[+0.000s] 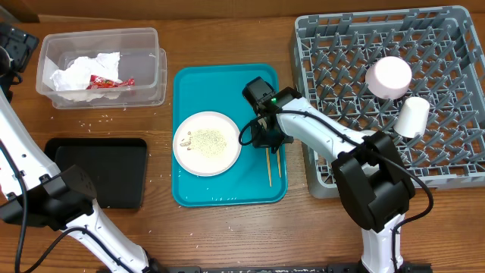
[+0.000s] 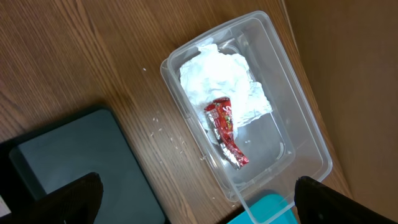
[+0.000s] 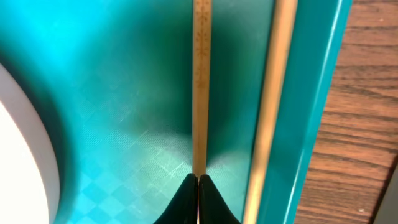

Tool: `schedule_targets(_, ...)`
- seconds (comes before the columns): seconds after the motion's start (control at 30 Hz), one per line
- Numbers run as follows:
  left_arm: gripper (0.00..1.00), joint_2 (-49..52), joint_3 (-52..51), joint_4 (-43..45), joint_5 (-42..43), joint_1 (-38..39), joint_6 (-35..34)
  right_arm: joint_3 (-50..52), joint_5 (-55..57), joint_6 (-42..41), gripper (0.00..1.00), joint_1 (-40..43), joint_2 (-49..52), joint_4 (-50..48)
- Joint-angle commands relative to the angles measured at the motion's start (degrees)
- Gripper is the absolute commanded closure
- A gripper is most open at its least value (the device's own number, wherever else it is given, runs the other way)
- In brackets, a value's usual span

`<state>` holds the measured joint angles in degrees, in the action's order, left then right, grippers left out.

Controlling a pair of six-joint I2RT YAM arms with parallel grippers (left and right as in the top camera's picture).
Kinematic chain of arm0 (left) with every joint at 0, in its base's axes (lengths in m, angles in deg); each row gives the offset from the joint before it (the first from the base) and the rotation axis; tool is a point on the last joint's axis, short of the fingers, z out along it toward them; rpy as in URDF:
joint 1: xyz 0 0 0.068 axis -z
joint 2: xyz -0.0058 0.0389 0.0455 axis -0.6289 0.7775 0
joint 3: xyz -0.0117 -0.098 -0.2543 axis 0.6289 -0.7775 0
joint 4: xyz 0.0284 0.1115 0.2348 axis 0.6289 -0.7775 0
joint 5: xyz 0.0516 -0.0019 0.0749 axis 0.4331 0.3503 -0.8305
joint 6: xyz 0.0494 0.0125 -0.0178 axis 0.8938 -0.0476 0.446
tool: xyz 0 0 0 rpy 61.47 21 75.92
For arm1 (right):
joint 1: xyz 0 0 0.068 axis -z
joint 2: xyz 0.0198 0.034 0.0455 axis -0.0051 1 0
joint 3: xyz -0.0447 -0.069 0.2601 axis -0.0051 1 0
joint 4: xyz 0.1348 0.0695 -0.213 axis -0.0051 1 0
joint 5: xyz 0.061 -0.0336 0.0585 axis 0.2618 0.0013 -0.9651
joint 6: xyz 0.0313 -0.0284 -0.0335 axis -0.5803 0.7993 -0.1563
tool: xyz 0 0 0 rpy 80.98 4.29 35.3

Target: Sort waste into correct bins and load items into the dishwasher

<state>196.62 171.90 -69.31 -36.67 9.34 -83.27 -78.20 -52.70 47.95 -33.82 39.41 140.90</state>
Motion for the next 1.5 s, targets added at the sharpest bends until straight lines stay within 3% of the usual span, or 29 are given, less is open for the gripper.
schedule_targets(0.0,0.00,0.33,0.00,0.07,-0.57,0.46,1.09,-0.92,0.00,0.11,0.88,0.31,0.22,-0.17)
schedule_targets(0.27,0.00,0.33,0.00,0.09,-0.57,0.46,1.09,1.31,1.88,0.59,0.75,0.48,0.22,-3.10)
schedule_targets(0.57,0.00,0.33,0.00,0.09,-0.57,0.46,1.09,4.02,1.31,-0.04,0.75,-0.28,0.24,-5.64)
schedule_targets(0.63,0.00,0.33,0.00,0.09,-0.59,0.46,1.09,5.51,0.72,-0.22,0.76,-0.46,0.24,-6.56)
schedule_targets(0.83,0.00,0.33,0.00,0.09,-0.57,0.46,1.09,5.51,0.74,-0.35,0.96,-0.44,0.22,-5.46)
schedule_targets(1.0,0.00,0.33,0.00,0.09,-0.59,0.46,1.09,-1.92,1.07,-0.28,0.96,0.13,-0.07,-0.26)
schedule_targets(1.23,0.00,0.33,0.00,0.07,-0.57,0.46,1.09,-22.77,7.37,0.59,0.96,6.03,-0.33,11.43)
schedule_targets(1.47,0.00,0.33,0.00,0.09,-0.57,0.46,1.09,-30.05,4.85,16.83,0.96,16.06,-0.33,12.59)
